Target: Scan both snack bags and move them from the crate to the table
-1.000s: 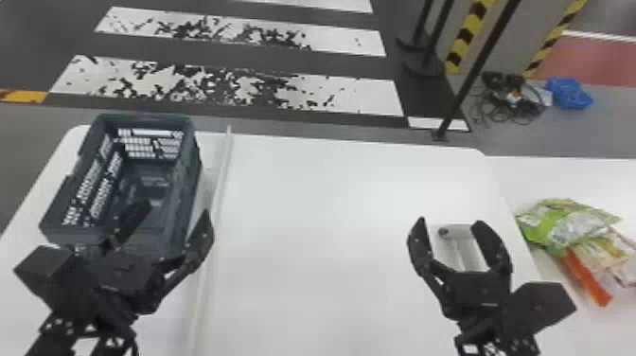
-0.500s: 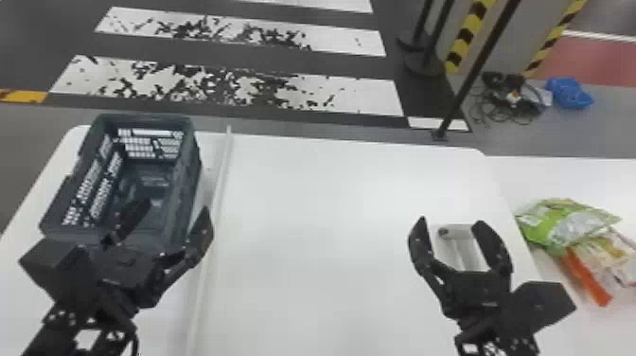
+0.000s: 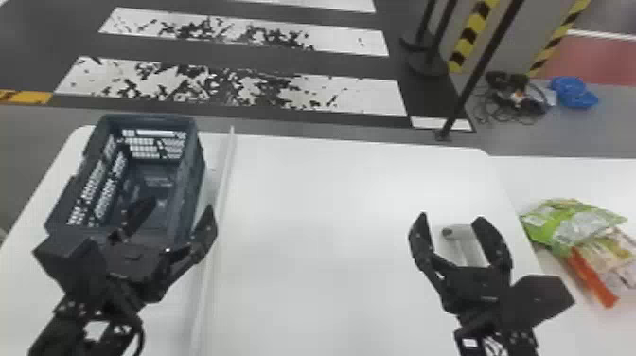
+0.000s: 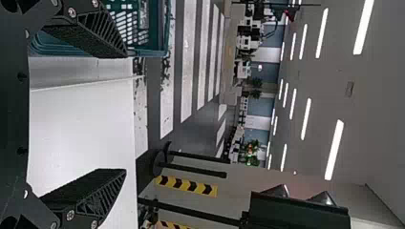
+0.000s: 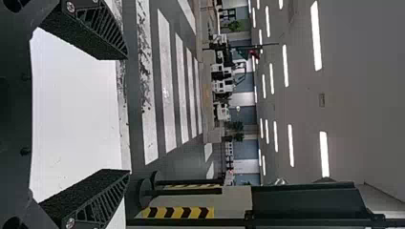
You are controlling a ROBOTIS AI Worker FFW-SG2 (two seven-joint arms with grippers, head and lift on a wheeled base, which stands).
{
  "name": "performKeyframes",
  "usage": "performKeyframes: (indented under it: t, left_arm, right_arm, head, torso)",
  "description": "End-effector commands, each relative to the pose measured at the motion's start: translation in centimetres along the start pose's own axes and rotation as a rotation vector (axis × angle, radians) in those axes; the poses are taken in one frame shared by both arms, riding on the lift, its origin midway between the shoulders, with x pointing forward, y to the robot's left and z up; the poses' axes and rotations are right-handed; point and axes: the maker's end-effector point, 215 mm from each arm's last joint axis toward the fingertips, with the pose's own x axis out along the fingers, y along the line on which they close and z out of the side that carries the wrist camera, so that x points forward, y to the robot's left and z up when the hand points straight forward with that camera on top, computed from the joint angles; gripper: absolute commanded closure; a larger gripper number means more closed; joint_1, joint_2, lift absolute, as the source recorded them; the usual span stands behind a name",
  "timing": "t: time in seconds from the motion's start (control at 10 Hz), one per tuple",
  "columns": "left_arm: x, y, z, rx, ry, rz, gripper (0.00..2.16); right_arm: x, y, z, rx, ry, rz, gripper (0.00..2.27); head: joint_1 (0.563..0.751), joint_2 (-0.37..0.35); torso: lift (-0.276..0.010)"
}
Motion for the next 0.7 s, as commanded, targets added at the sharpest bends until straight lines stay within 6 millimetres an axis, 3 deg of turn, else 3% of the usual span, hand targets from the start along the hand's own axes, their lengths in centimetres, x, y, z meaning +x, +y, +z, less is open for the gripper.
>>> performKeyframes:
  t: [0.0,0.6]
  left_arm:
    - [0.04,0.07,-0.15,-0.002,0.003,0.001,0.15]
    - [0.04,0.05,-0.07,-0.002,0.001,0.001,0.15]
  right_arm:
    - [0.06,-0.04,-0.18,0.000,0.003,-0.001,0.08]
    - [0.06,-0.02,-0.18,0.001,0.003,-0.001,0.09]
  head:
    - [0.695,-0.115]
    - [0.695,-0.114]
  torso:
    - [-0.037]
    - [-0.037]
